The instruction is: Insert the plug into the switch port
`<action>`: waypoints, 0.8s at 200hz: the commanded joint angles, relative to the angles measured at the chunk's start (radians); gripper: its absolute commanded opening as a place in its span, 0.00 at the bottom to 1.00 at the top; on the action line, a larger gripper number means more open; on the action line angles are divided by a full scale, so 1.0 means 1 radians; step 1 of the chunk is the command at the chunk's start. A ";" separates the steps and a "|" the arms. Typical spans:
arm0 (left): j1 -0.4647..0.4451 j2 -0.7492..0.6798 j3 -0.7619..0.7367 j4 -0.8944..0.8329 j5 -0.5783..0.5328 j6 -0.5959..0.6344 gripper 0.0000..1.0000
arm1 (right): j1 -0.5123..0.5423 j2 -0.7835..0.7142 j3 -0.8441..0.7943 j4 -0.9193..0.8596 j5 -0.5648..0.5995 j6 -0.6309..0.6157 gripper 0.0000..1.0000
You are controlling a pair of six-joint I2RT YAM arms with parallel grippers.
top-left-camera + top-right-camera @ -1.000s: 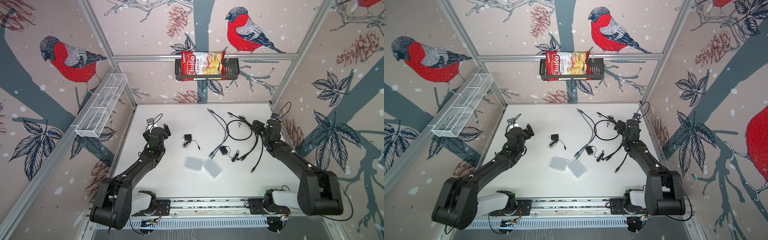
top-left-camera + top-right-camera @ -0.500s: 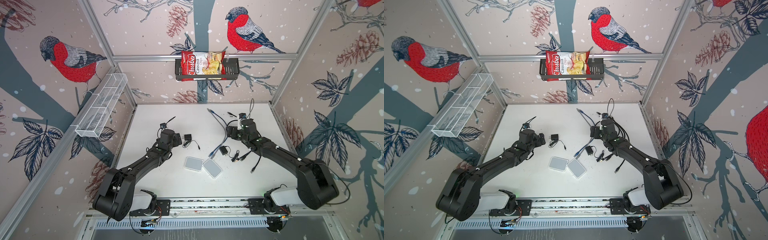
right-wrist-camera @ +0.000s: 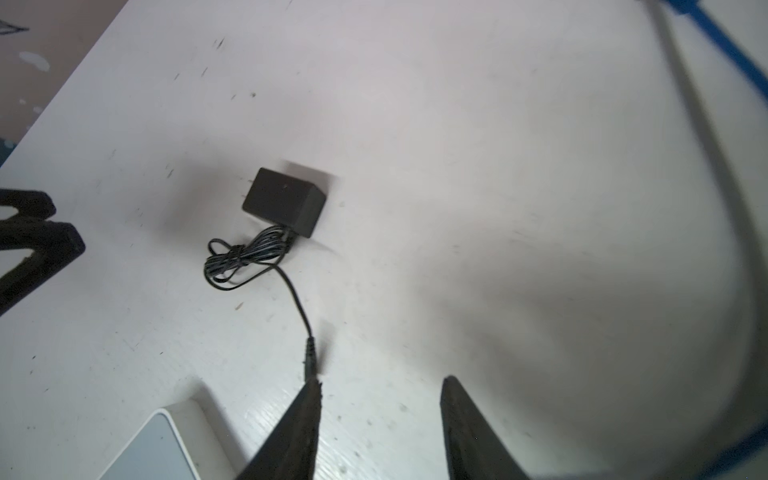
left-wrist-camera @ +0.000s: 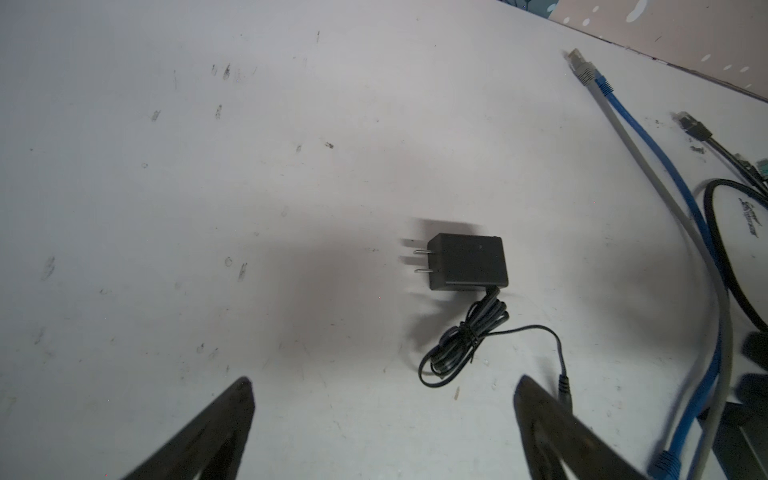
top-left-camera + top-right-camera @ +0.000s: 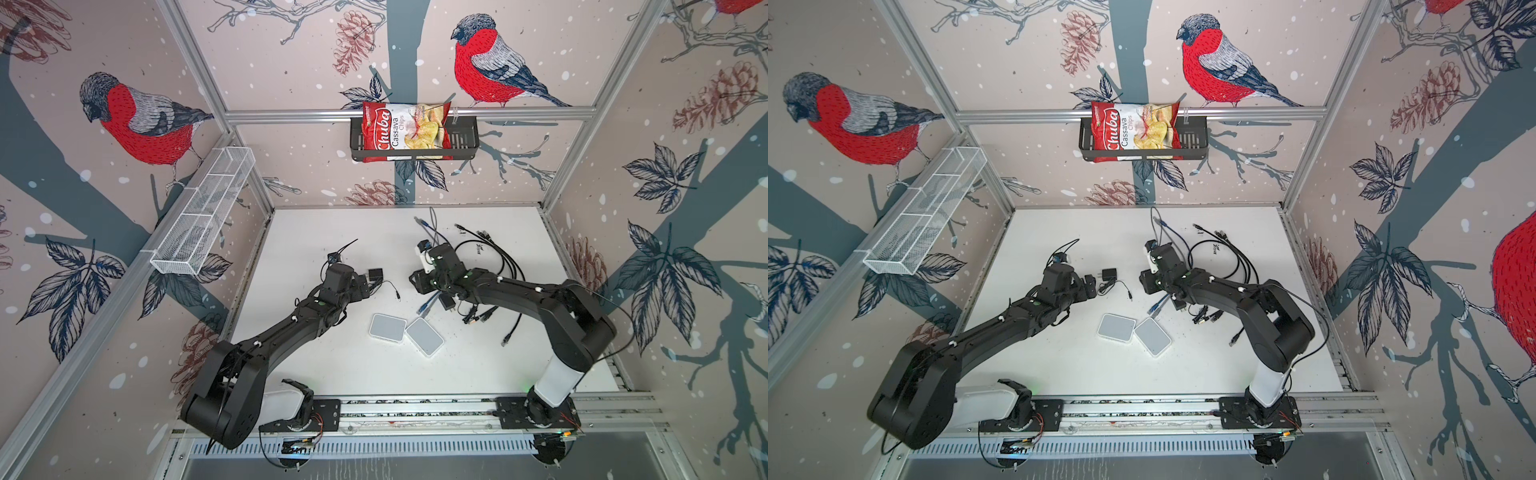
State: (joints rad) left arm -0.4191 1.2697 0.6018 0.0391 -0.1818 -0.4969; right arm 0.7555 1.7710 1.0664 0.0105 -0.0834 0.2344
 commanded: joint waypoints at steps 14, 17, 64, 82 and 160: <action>-0.001 -0.079 -0.052 0.078 0.043 0.027 0.96 | 0.062 0.086 0.071 -0.071 -0.030 -0.031 0.44; -0.001 -0.087 -0.057 0.086 0.043 0.027 0.97 | 0.067 0.092 0.076 -0.074 -0.033 -0.031 0.43; -0.001 -0.171 -0.115 0.182 0.087 0.071 0.96 | 0.094 0.158 0.130 -0.104 -0.018 -0.021 0.35; -0.001 -0.194 -0.134 0.222 0.099 0.085 0.96 | 0.094 0.177 0.147 -0.111 -0.013 -0.013 0.28; -0.001 -0.235 -0.160 0.219 0.065 0.109 0.97 | 0.099 0.235 0.187 -0.120 0.006 0.003 0.27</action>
State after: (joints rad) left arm -0.4202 1.0363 0.4381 0.2447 -0.0994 -0.3923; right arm 0.8516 1.9957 1.2453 -0.0914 -0.1009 0.2173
